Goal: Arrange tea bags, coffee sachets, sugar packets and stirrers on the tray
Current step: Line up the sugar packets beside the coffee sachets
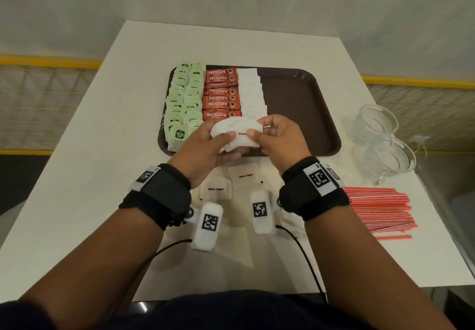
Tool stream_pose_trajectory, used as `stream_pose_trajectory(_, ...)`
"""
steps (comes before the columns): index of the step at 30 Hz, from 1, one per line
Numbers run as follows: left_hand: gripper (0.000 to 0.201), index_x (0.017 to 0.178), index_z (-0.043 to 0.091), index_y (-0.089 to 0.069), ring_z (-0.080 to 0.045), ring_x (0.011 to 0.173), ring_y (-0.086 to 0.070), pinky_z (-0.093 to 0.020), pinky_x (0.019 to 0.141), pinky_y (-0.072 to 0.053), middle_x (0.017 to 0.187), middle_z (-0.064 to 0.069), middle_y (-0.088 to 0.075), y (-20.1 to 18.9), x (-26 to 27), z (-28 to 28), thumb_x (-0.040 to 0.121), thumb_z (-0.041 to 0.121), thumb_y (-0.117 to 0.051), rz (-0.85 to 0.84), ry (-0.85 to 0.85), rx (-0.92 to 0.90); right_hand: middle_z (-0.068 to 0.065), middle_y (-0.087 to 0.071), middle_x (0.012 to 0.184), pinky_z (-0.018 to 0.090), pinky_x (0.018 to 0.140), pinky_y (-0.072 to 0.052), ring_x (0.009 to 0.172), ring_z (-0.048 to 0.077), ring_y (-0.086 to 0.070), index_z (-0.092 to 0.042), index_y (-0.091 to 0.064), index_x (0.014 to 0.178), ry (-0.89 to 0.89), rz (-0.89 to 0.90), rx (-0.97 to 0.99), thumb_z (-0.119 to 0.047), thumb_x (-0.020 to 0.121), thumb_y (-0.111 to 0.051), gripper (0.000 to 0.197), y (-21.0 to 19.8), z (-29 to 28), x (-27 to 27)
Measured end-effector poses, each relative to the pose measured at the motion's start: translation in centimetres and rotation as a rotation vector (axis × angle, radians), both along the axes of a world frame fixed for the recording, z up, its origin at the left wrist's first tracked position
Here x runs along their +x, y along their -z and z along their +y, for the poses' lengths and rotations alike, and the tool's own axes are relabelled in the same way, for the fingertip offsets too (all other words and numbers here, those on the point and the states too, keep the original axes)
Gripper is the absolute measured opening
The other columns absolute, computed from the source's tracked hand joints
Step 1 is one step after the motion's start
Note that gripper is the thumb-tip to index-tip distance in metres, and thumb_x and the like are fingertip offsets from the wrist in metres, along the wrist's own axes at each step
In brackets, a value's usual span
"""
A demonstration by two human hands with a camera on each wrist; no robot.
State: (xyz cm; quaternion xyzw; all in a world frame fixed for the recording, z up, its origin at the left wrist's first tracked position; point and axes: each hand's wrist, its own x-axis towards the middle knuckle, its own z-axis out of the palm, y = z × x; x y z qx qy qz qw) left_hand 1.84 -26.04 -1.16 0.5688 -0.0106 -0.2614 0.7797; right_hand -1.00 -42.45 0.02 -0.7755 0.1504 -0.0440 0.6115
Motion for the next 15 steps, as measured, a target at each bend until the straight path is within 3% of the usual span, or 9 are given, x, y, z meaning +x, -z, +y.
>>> stream_pose_trajectory(3,0.034,0.131,0.014,-0.053,-0.023,0.095,-0.072,-0.031,0.079,-0.06,0.128,-0.011,-0.062,0.2,1.2,0.4,0.098,0.006,-0.055,0.041,-0.029,-0.054,0.004,-0.072,0.086,0.02,0.062,-0.056,0.07,0.008,-0.068,-0.007,-0.061,0.1,-0.006,0.06,0.084,-0.013,0.088,-0.068,0.016,-0.1,-0.3,0.5)
stream_pose_trajectory(7,0.033,0.131,0.012,-0.05,-0.027,0.092,-0.073,-0.03,0.077,-0.061,0.12,-0.01,-0.065,-0.1,2.4,0.7,0.099,0.006,-0.053,0.048,-0.051,-0.071,0.012,-0.071,0.099,0.024,0.065,-0.057,0.079,0.016,-0.068,-0.012,-0.061,0.092,0.045,0.116,0.276,-0.011,0.089,-0.068,0.008,-0.7,-1.0,1.6)
stream_pose_trajectory(9,0.033,0.13,0.014,-0.05,-0.03,0.095,-0.073,-0.028,0.074,-0.061,0.125,-0.013,-0.061,-0.3,3.1,1.0,0.099,0.006,-0.054,0.059,-0.061,-0.07,0.012,-0.07,0.101,0.027,0.071,-0.058,0.083,0.018,-0.069,-0.012,-0.06,0.09,0.1,0.101,0.312,-0.008,0.089,-0.067,0.008,-0.7,-1.6,2.4)
stream_pose_trajectory(12,0.03,0.126,0.018,-0.051,-0.03,0.099,-0.072,-0.026,0.071,-0.061,0.13,-0.015,-0.057,-0.3,3.9,1.6,0.098,0.007,-0.055,0.067,-0.092,-0.046,0.014,-0.069,0.106,0.032,0.078,-0.059,0.096,0.025,-0.069,-0.007,-0.06,0.095,0.214,0.104,0.253,-0.004,0.089,-0.065,0.008,-0.3,-2.8,3.4)
stream_pose_trajectory(15,0.028,0.124,0.019,-0.052,-0.028,0.097,-0.073,-0.028,0.074,-0.061,0.13,-0.014,-0.056,-0.2,4.3,2.2,0.098,0.008,-0.056,0.052,-0.083,-0.011,0.013,-0.068,0.107,0.034,0.078,-0.06,0.098,0.024,-0.068,-0.004,-0.06,0.1,0.208,0.252,0.096,-0.004,0.088,-0.066,0.014,0.9,-3.7,4.1)
